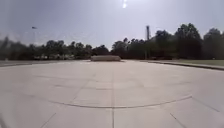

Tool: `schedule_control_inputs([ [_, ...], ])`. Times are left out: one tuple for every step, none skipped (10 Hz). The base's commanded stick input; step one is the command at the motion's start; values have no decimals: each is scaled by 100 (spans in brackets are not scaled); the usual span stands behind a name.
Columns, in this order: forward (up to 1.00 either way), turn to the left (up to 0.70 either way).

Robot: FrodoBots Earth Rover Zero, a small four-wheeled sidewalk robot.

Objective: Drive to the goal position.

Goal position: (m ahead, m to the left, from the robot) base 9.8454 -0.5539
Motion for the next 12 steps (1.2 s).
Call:
schedule_control_inputs([
  [100, 5],
  [100, 0],
  [100, 0],
  [100, 0],
  [100, 0],
  [100, 0],
  [100, 0],
  [100, 0],
  [100, 0],
  [100, 0],
  [100, 0],
  [100, 0],
])
